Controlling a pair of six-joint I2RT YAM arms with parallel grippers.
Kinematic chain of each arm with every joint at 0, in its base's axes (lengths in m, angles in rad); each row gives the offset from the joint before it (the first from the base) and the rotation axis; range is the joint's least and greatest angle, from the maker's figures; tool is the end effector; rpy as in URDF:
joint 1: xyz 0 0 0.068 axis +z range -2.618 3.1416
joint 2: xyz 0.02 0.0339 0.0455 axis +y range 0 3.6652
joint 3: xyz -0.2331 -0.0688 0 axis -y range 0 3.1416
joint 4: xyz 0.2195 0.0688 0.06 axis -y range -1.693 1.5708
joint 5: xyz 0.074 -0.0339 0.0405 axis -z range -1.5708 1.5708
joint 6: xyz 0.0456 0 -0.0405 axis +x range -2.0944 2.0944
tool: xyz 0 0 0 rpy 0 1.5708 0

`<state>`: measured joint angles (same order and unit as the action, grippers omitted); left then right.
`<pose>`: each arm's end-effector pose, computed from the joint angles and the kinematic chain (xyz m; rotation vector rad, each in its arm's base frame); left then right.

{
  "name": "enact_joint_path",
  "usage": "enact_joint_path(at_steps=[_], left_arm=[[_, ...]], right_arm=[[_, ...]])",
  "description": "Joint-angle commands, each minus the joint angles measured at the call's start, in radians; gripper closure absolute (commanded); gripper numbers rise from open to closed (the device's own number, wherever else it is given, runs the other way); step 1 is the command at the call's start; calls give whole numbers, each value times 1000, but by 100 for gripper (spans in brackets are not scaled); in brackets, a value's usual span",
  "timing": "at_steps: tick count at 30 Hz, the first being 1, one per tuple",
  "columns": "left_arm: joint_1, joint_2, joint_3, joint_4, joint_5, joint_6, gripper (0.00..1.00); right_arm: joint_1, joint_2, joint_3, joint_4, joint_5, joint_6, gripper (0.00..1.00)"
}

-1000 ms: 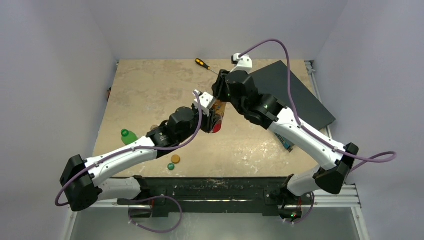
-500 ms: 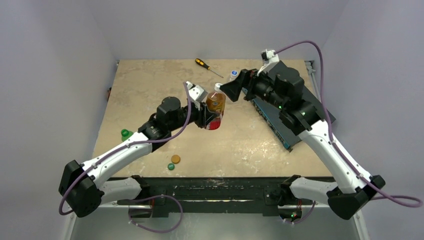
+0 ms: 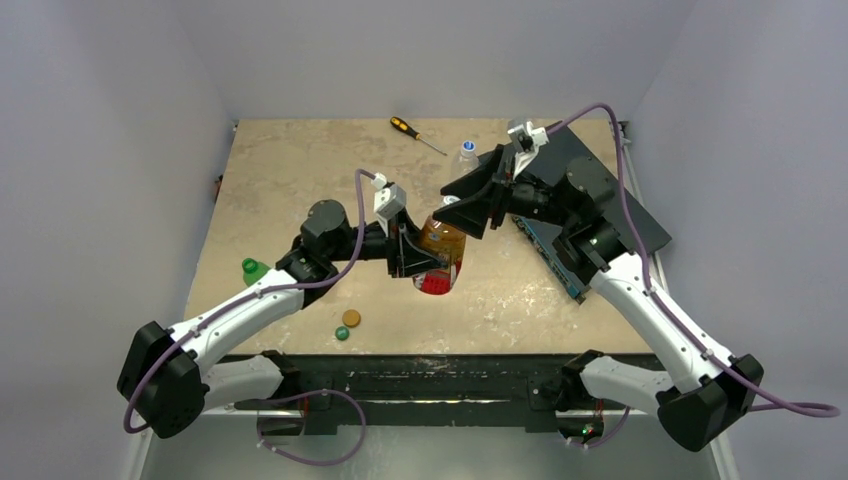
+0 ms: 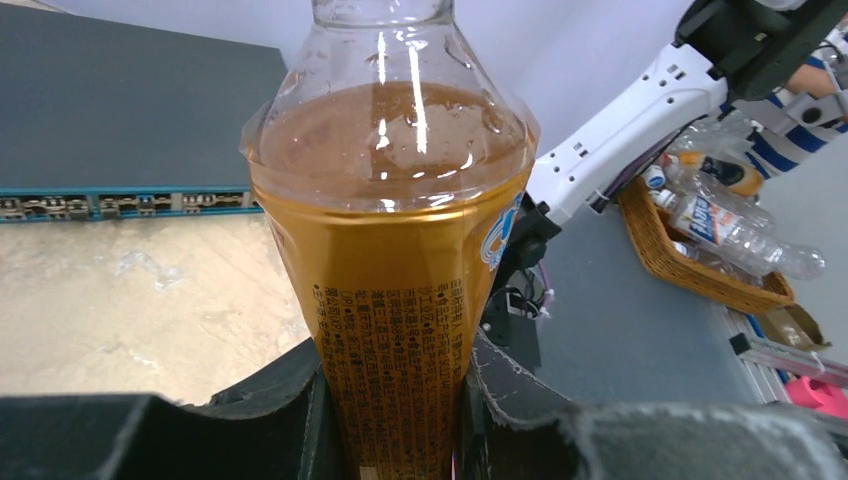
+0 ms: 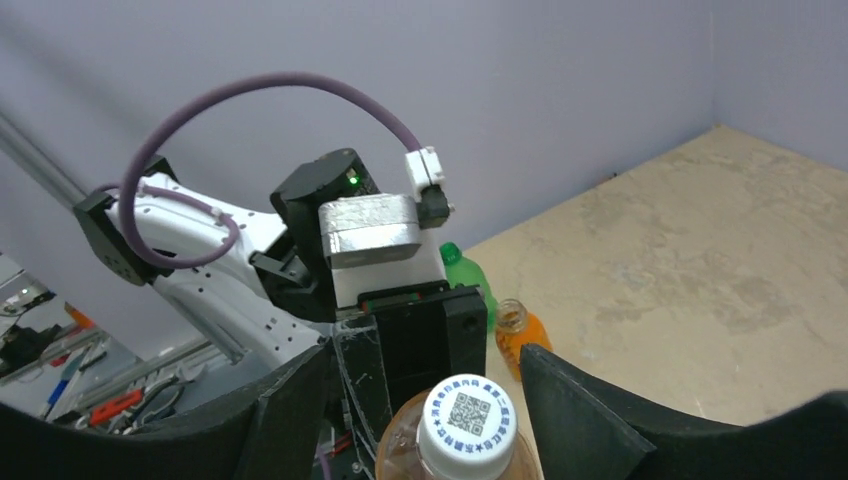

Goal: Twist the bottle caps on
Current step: Screw the bottle cap onto the plastic bottle.

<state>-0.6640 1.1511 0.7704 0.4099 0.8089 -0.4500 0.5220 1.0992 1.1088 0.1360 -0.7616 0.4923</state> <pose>0.1817 -0.1841 0.3036 0.8770 1.5243 -1.4606 0.1914 0.1464 0.3988 -0.7031 1.4602 1.3411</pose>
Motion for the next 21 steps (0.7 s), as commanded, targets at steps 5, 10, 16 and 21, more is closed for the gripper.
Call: enact_joint_path(at_steps=[5, 10, 16, 21], left_arm=[[5, -10, -37, 184, 82, -112, 100], [5, -7, -27, 185, 77, -113, 100], [4, 0, -22, 196, 83, -119, 100], [5, -4, -24, 190, 83, -119, 100]], right_arm=[[-3, -11, -35, 243, -92, 130, 46], [-3, -24, -27, 156, -72, 76, 46], [-3, -30, -20, 80, -27, 36, 40], [-3, -11, 0, 30, 7, 14, 41]])
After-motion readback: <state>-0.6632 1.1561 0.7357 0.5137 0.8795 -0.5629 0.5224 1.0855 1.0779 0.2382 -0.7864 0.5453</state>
